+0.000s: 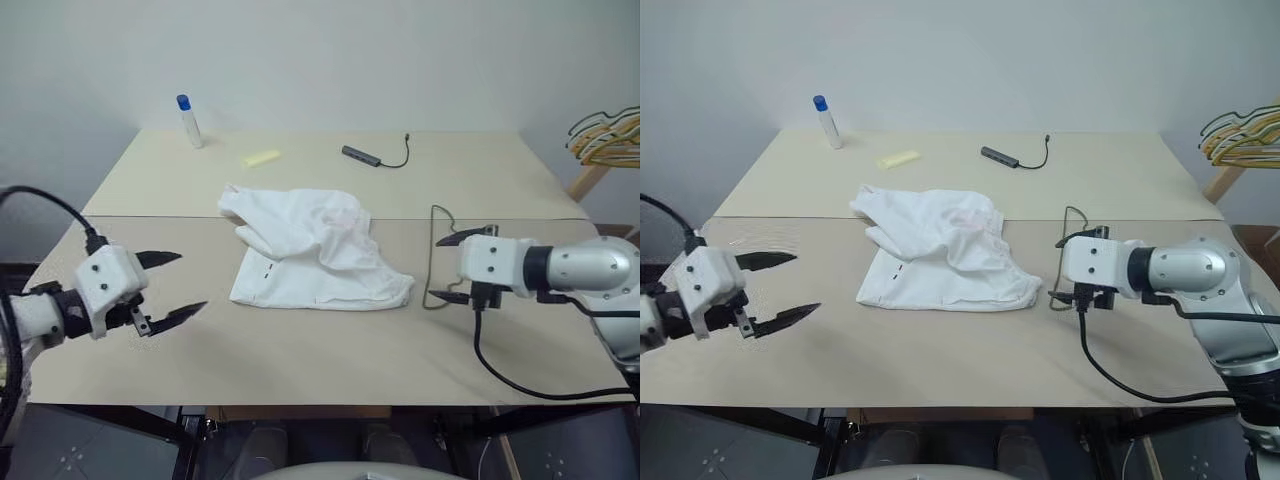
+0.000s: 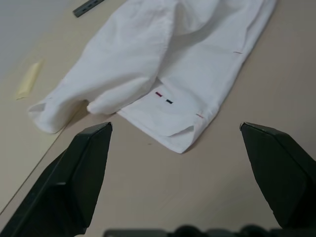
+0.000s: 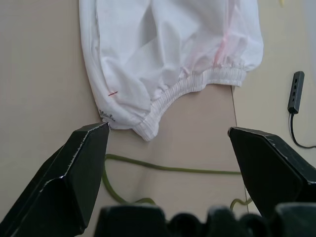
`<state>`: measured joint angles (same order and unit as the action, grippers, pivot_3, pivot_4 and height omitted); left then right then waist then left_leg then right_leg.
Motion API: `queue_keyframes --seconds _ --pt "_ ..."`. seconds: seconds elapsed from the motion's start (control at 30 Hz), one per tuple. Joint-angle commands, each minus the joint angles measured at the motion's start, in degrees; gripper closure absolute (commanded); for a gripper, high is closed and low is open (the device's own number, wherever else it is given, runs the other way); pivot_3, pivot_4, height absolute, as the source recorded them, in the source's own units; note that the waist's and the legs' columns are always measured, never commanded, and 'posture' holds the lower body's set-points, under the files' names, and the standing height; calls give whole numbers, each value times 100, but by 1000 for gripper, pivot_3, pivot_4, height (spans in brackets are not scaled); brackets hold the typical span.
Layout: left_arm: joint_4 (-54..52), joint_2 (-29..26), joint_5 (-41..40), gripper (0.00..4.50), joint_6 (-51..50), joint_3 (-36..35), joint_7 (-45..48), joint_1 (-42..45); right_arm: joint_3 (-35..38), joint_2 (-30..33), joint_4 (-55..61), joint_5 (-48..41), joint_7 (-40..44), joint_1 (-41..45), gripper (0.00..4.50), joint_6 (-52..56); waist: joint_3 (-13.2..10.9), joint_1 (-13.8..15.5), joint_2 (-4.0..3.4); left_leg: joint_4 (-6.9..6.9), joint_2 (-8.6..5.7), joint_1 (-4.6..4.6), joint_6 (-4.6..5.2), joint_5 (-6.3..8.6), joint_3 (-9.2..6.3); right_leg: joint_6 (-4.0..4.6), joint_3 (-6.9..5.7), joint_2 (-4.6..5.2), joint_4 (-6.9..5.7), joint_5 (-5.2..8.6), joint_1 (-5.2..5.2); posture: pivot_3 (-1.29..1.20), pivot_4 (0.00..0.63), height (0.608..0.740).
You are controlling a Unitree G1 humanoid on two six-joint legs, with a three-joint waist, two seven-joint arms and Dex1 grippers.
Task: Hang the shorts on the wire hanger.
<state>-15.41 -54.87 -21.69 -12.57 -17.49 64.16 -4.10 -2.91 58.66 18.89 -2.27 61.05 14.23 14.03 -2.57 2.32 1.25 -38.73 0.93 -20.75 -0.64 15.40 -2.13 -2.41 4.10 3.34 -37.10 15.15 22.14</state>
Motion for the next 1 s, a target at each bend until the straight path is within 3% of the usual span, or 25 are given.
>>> queue_keyframes --seconds 0.03,0.3,0.63,0.77,1.0 --pt "852 141 22 0 256 736 580 840 139 -23 249 9 -128 41 40 73 -1 -14 -2 0 0 0 0 0 0 0 0 -1 0 0 1 68 0 740" --pt "3429 859 1100 0 1131 2385 1346 2647 182 -21 391 2 -224 -7 40 217 1 -99 -2 -3 -2 -17 1 0 0 2 1 -6 -1 -2 11 18 0 740" --pt "5411 1365 2174 0 2149 3098 1205 3713 444 14 794 6 -405 -443 40 501 2 -267 0 -10 -3 -26 1 0 -8 0 -3 -6 -2 -2 13 -37 0 740" --pt "5841 1453 2492 824 2520 3237 1093 3844 411 45 772 159 -521 -479 0 554 8 -302 -1 -11 -4 -21 1 0 -8 -1 -3 -5 -2 -3 8 -40 0 740" --pt "6123 1518 2540 3062 2611 3202 1135 3896 369 23 716 191 -541 -424 0 531 32 -315 -33 -10 -2 -1 2 -1 -8 -9 -1 -9 -8 2 -4 -31 0 740"
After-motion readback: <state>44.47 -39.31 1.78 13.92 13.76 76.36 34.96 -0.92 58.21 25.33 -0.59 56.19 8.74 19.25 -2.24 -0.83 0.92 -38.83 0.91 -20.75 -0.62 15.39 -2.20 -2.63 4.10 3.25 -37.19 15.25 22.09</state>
